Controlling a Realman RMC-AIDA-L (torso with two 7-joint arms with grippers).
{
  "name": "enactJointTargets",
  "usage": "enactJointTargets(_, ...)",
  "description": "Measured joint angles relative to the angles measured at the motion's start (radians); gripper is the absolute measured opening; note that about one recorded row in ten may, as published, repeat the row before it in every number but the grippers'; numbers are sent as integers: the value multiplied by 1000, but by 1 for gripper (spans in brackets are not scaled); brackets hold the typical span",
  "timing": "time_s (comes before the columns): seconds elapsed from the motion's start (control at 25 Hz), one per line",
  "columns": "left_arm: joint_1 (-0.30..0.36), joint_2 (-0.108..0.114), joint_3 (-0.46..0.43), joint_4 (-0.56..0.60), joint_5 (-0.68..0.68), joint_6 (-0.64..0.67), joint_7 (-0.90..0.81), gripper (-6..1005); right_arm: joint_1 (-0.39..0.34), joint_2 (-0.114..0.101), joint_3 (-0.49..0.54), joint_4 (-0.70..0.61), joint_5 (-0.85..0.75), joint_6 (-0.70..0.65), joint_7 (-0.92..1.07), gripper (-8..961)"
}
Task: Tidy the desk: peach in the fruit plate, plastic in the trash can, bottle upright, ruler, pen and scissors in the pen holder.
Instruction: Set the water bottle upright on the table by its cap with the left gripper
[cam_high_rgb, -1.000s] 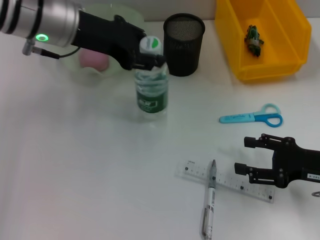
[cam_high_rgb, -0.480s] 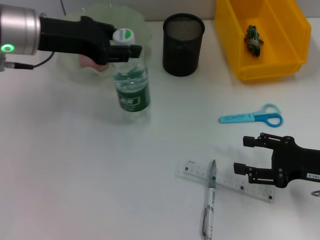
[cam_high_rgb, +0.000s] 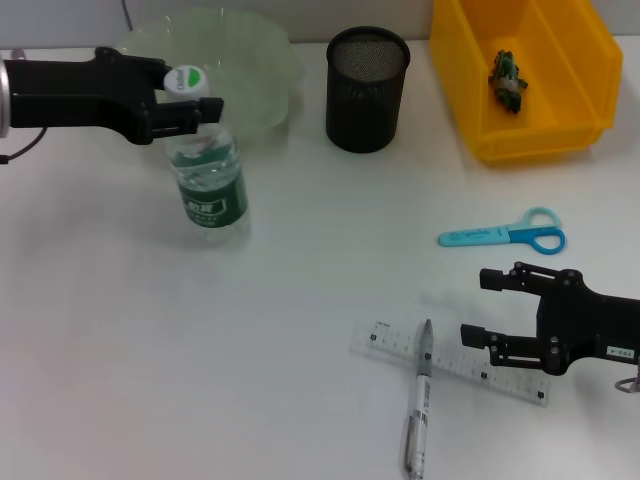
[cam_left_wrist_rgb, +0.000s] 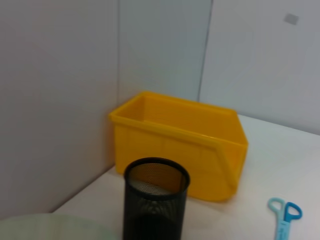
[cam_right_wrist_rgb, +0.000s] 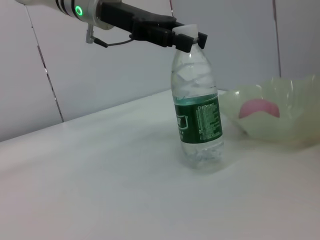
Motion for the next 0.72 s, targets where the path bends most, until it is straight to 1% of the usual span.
enactJointTargets(0.12, 8, 2, -13, 0, 0, 0, 5, 444, -2, 5, 2, 0, 1, 0, -11, 789)
enactJointTargets(0.16, 16, 8, -24, 0, 0, -1, 7, 444, -2, 7, 3, 1, 2, 1, -20, 789)
enactJointTargets(0.24, 20, 11, -31, 0, 0, -1, 6, 444, -3, 8, 4, 2, 2, 2, -23, 789)
enactJointTargets(0.36, 20, 11, -31, 0, 0, -1, 6, 444, -4, 17, 4, 2, 3, 8, -41, 789)
enactJointTargets(0.44, 29, 18, -46, 3, 2, -7, 6, 445, -5, 20, 3, 3, 3, 10, -49, 790)
enactJointTargets(0.64, 30, 23, -48, 0, 5, -22, 6, 445, -5, 20, 3, 5, 3, 11, -51, 790)
enactJointTargets(0.72, 33, 24, -48, 0, 8, -55, 6, 445, -4, 21, 3, 6, 3, 12, -51, 790)
